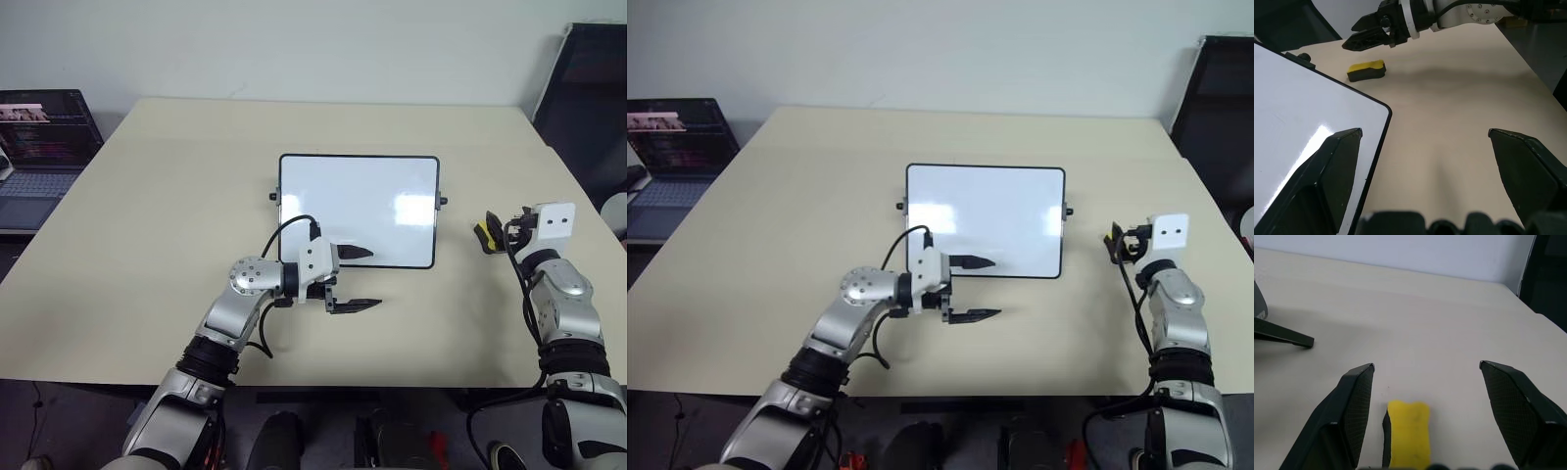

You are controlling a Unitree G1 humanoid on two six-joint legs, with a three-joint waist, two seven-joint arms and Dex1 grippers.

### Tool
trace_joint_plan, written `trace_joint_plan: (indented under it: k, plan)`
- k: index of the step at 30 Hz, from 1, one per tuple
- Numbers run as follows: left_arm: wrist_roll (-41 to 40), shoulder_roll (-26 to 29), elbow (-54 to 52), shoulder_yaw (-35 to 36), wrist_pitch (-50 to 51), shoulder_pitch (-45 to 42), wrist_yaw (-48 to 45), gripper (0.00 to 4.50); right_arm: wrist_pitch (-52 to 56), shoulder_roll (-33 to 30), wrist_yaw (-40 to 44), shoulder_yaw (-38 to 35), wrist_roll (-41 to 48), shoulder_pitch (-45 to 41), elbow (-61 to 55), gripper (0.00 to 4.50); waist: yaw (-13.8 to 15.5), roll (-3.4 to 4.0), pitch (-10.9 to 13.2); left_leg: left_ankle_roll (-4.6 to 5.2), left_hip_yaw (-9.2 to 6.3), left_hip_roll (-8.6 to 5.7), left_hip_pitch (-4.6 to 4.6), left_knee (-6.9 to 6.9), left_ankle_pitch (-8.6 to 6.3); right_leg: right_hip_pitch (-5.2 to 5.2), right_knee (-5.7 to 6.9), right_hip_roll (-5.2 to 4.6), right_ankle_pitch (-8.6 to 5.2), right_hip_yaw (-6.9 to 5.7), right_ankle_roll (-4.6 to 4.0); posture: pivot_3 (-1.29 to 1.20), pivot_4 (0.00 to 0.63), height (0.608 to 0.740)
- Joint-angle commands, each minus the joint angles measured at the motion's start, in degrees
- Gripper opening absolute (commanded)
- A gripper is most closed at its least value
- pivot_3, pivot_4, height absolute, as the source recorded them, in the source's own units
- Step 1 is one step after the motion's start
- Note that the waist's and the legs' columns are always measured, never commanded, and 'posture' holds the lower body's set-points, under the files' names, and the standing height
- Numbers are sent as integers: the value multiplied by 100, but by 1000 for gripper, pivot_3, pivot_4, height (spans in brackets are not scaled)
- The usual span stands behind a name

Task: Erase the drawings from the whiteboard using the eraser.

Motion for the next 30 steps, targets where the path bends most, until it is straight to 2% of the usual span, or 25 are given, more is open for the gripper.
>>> trace_joint_plan:
  k: [1,3,7,19,30]
  plan:
    - [-15,-33,-160,-24,-21,-81,-15,4500,61,-3,-50,-88,92,17,-285,3678,0,0,0,0,0,0,0,0,0,0,0,0,0,0,0,0,150,740]
    - [-13,-29,-159,-19,-26,-78,-10,4500,110,26,-41,-109,133,36,-330,3678,-1,0,0,0,0,0,0,0,0,0,0,0,0,0,0,0,150,740]
    - [-14,-10,-170,2,-21,-67,3,4500,171,54,58,-122,200,97,-448,4484,0,0,0,0,1,0,0,0,0,0,0,0,0,0,0,0,150,740]
    - [-68,193,-206,184,89,-89,52,4500,305,-9,-136,-170,193,183,-740,4484,-1,0,0,0,0,0,0,0,0,0,0,0,0,0,0,0,150,740]
    - [-362,572,-1129,844,973,591,724,4500,1941,-42,-351,-259,509,891,-2848,4484,-1,2,-1,0,-15,3,0,-1,0,-2,1,-2,0,2,0,0,150,740]
